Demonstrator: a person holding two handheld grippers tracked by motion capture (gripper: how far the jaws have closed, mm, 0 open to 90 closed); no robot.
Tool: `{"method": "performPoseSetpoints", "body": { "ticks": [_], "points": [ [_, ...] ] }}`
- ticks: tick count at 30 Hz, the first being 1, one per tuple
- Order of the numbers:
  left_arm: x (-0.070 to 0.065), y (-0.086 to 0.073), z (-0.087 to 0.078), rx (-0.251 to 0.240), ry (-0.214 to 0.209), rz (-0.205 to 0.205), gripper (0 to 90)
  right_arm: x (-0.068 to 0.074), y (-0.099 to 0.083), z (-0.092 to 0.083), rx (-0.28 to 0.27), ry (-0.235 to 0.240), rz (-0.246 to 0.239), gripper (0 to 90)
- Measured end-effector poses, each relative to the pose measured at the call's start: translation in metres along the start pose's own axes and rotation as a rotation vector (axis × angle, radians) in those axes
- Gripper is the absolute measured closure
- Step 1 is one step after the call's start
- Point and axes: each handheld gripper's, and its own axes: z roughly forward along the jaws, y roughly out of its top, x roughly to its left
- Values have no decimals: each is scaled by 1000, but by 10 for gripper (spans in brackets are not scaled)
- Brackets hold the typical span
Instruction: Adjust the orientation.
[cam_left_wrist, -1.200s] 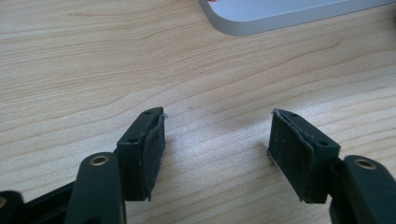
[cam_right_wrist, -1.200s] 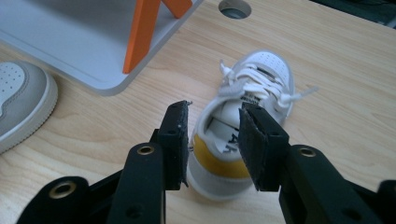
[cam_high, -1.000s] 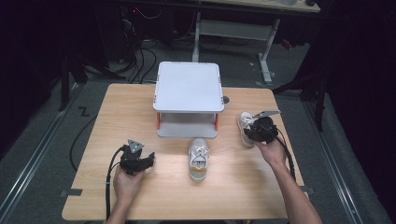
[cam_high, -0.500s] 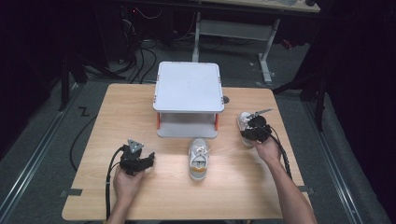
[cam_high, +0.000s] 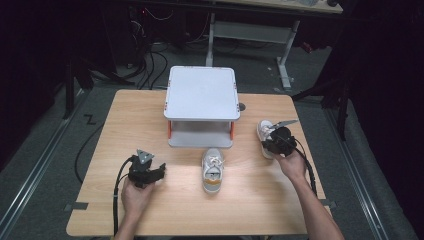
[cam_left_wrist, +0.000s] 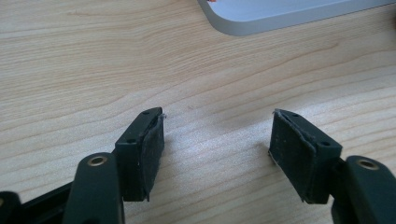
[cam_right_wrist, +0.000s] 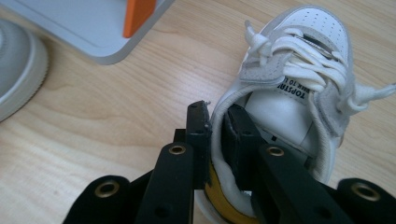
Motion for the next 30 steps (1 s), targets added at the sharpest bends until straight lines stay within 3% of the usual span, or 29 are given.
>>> {"method": "performPoseSetpoints", "body": {
  "ticks": [6, 14, 15, 16, 24, 30],
  "points": [
    [0, 0, 0, -1, 1, -1, 357, 18, -10, -27, -37, 8, -30, 812],
    [0, 0, 0, -1, 1, -2, 356, 40, -17, -45, -56, 41, -55, 811],
    [0, 0, 0, 0, 1, -1, 356, 47, -20, -48, -65, 55, -62, 811],
    [0, 0, 0, 0, 1, -1, 357, 47, -20, -48, -65, 55, -62, 811],
    [0, 0, 0, 0, 0, -2, 356, 86, -30, -49, -49, 94, -113, 809],
    [0, 0, 0, 1, -1, -3, 355, 111, -36, -36, -19, 104, -139, 807]
  ]
}}
